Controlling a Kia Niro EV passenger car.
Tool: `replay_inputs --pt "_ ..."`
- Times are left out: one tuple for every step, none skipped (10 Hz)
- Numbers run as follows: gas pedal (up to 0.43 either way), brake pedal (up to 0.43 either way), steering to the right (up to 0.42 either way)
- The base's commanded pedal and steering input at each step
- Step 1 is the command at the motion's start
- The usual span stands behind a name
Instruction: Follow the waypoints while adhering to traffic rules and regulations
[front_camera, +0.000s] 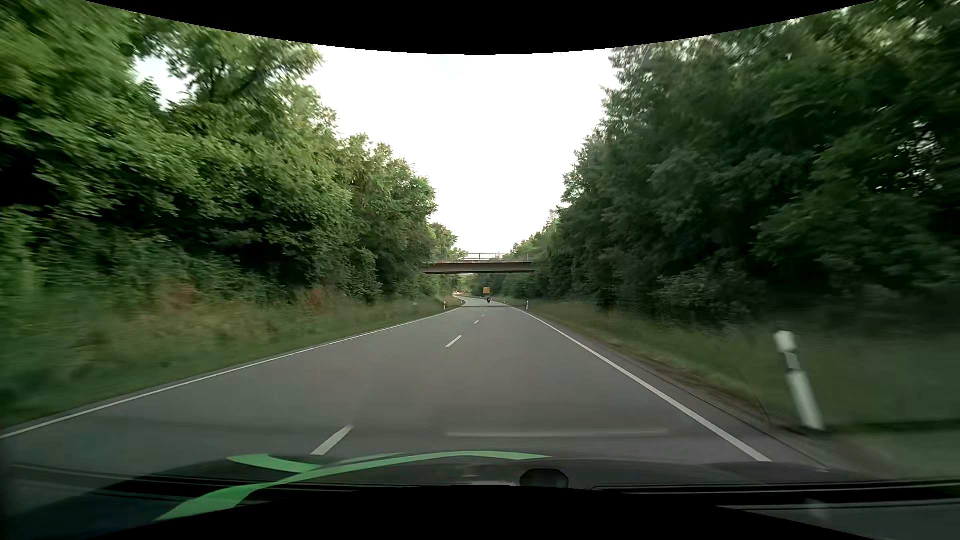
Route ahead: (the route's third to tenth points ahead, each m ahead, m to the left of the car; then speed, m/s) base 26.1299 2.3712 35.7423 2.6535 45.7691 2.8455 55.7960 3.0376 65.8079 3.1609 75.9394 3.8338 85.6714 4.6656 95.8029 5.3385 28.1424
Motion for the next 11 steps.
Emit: replay_inputs --pt "0.248 0.0 -0.003" --pt "0.228 0.0 -0.003" --pt "0.22 0.0 -0.003" --pt "0.22 0.0 -0.003" --pt "0.22 0.0 -0.003" --pt "0.22 0.0 -0.003" --pt "0.22 0.0 -0.003" --pt "0.22 0.0 -0.003" --pt "0.22 0.0 -0.003" --pt "0.22 0.0 -0.003" --pt "0.22 0.0 -0.003"
